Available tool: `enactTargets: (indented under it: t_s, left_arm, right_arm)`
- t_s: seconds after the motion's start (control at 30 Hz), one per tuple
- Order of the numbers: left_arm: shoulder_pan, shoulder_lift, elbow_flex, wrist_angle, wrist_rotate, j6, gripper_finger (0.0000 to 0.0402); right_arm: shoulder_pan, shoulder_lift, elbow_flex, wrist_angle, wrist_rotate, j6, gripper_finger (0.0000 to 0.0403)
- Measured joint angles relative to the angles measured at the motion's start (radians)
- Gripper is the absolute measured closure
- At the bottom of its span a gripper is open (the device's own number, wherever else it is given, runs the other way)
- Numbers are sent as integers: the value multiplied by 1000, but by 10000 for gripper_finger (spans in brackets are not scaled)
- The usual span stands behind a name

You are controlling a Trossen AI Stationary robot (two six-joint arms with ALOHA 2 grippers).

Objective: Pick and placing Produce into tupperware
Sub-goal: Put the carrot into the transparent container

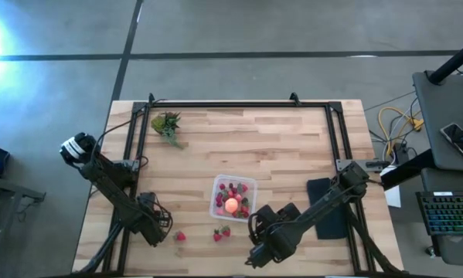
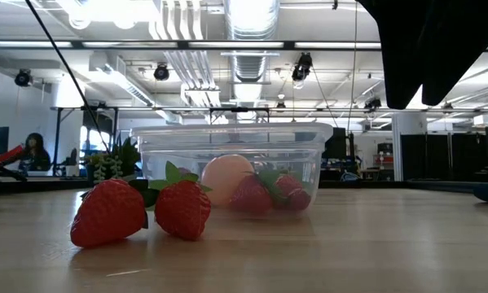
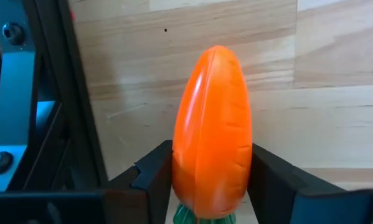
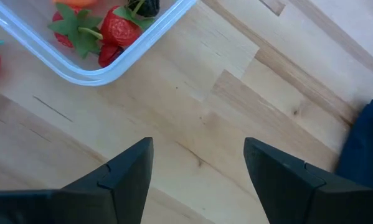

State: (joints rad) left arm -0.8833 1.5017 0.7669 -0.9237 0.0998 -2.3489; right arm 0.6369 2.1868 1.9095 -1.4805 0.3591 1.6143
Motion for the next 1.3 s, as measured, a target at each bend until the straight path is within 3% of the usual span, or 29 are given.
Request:
enactTargets:
  t_s: [0.2, 0.33, 0.4, 0.57, 0.67, 0.73, 0.87, 0.93, 1.1, 1.3]
  left_arm:
    - [0, 0, 18, 1, -15, 0, 253]
    - [4, -9, 69, 0, -114, 11, 233]
    - [12, -14, 112, -1, -219, 44, 229]
    - [51, -32, 250, 6, -595, 185, 228]
    - [98, -34, 343, 47, -764, 383, 228]
    - [144, -34, 388, 129, -807, 557, 227]
    - [282, -20, 417, 312, -806, 854, 227]
    - [367, -4, 418, 358, -759, 951, 227]
    - [527, 80, 407, 464, -486, 1164, 227]
    - [548, 187, 421, 487, -376, 1214, 220]
  right_arm:
    - [5, 0, 0, -1, -3, 0, 158]
    - [12, 0, 0, -1, -8, 0, 158]
    - [18, 0, 0, -1, -18, 0, 158]
    - [39, 0, 0, -1, -47, 9, 158]
    - [70, 0, 0, -2, -71, 31, 158]
    - [95, 0, 0, -2, -77, 52, 158]
    - [143, 0, 0, -3, -88, 121, 158]
    - [166, 0, 0, -3, -99, 162, 158]
    - [212, 0, 0, -7, -105, 266, 158]
    - [232, 0, -5, -9, -105, 338, 158]
